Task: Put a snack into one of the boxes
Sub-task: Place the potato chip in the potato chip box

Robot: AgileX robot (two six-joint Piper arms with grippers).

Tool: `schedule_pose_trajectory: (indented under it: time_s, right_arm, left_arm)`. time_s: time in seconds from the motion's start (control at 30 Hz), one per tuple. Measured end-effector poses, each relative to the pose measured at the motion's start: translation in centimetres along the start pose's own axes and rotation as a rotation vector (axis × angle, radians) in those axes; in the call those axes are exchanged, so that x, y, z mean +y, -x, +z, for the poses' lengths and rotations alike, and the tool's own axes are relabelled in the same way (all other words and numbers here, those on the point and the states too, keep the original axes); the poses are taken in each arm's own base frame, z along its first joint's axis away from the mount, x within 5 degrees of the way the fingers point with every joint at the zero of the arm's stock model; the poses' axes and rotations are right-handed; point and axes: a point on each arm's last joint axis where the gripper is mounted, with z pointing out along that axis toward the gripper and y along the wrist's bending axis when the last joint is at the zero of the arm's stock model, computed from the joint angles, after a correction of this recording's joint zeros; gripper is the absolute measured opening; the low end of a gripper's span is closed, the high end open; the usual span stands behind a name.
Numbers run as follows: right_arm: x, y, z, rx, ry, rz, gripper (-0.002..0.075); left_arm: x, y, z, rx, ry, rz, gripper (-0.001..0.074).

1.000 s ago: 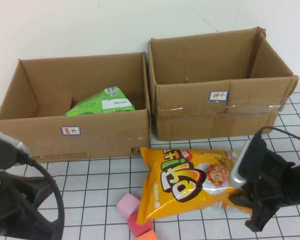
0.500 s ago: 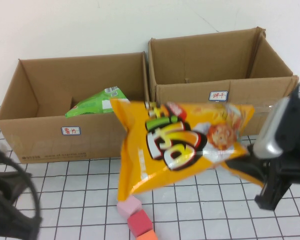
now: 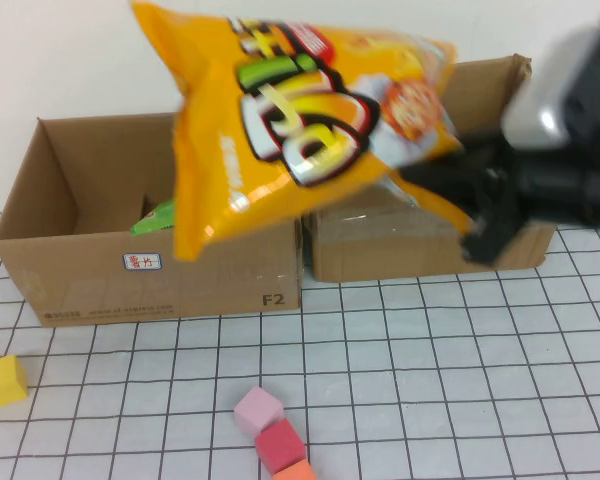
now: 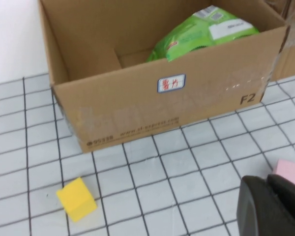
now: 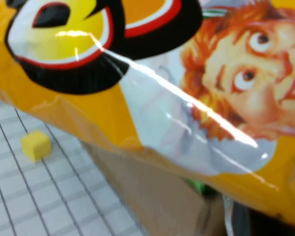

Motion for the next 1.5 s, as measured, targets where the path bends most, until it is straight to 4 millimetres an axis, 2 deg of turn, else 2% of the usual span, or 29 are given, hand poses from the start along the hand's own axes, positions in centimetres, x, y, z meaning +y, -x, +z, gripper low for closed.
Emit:
schedule_pose_trajectory:
  time_s: [0.07,0.2,0.47,0.63,0.77,0.9,1.0,1.13,1.23,1.37,1.5]
  right_arm:
    - [-0.9,0.8,1.6,-0.021,0.027,0.001,0.0064]
    - [-2.2,2.1,6.1,-0.053,0.067,-0.016,0.0064]
    - [-1.7,3.3,14.9,-0.086,0.099,-0.063,0.0064]
    - [-1.3,3.1,18.8,-0.093,0.051,-0.065,0.0064]
    - [-1.3,2.8,21.1,-0.086,-0.026,-0.043,0.0066]
    - [-1.8,2.0,22.6,-0.084,-0.067,-0.012,0.012]
    - [-2.2,1.2,23.6,-0.075,-0.088,0.007,0.0242]
    - [-2.5,0.1,24.3,-0.047,-0.123,0.03,0.0461]
    - [-2.6,-0.2,24.4,-0.04,-0.132,0.048,0.054]
    - [-2.5,0.2,24.3,-0.05,-0.125,0.053,0.0536]
    - [-2.3,2.0,23.3,-0.096,-0.098,0.047,0.0419]
  left_arm:
    - [0.1,-0.1,0.0,0.013,0.007,-0.001,-0.0001]
    - [0.2,-0.5,-0.1,0.051,0.025,-0.002,-0.0001]
    - [0.3,-0.7,-0.1,0.08,0.034,-0.008,-0.0001]
    - [0.2,-0.9,-0.1,0.093,0.017,-0.028,-0.0001]
    - [-0.1,-1.0,-0.1,0.104,-0.005,-0.052,-0.0001]
    - [-0.1,-1.0,-0.1,0.107,-0.007,-0.054,-0.0001]
    - [-0.1,-1.0,-0.1,0.108,-0.009,-0.052,-0.0001]
    - [-0.1,-1.0,-0.1,0.108,-0.009,-0.045,-0.0001]
    - [-0.1,-1.0,-0.1,0.108,-0.01,-0.033,-0.0001]
    - [-0.1,-1.0,-0.1,0.108,-0.01,-0.03,-0.0001]
    - [-0.1,-1.0,-0.1,0.108,-0.01,-0.03,-0.0001]
